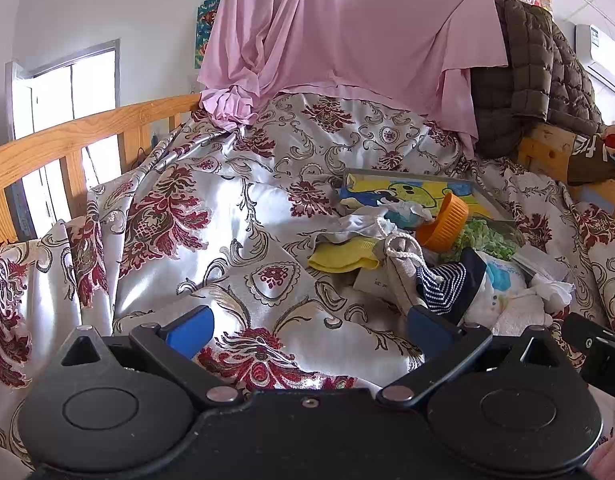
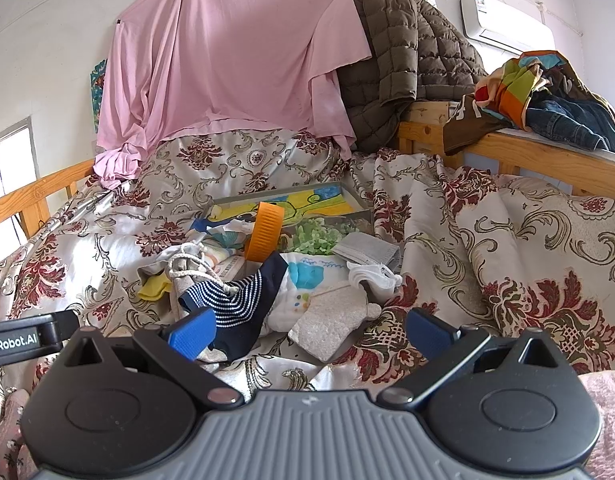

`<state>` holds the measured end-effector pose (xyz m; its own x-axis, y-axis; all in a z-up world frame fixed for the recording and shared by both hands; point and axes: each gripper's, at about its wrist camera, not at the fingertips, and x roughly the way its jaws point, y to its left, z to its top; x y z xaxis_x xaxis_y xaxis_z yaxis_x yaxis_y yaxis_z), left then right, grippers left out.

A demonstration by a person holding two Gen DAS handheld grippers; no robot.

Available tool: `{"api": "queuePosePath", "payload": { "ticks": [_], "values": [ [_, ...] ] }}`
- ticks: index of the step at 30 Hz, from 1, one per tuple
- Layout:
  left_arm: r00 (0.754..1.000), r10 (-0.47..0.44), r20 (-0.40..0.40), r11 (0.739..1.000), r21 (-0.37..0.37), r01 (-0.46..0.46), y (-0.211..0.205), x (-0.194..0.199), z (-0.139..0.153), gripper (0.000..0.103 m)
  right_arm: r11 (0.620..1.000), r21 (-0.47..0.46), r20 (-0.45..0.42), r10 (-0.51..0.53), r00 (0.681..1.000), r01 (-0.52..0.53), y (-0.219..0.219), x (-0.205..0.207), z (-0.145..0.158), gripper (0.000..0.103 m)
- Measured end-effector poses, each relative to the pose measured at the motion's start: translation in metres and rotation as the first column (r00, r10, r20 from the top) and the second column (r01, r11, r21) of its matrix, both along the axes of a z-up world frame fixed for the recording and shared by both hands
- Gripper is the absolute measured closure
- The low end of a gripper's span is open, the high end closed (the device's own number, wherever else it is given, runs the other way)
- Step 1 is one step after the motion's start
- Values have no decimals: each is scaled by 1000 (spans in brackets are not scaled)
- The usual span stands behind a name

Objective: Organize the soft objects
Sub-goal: 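Grasp the grey drawstring bag with the left tool while the right grasps the navy striped sock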

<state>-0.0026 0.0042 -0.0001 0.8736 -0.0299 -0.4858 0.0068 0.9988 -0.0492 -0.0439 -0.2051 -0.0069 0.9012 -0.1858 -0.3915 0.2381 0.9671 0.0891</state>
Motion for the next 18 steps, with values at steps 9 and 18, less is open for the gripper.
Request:
{"api": "queuePosePath", "payload": {
  "ticks": [9,18],
  "values": [
    [1000,-9,8,1000,-2,9,-3,1,1,1,999,34,-14,14,1000,-14,2,4,2,0],
    [999,-47,-20,997,-65,45,4,16,-12,1,990,101,-57,106,993,-100,-13,39,3,0]
  ]
}}
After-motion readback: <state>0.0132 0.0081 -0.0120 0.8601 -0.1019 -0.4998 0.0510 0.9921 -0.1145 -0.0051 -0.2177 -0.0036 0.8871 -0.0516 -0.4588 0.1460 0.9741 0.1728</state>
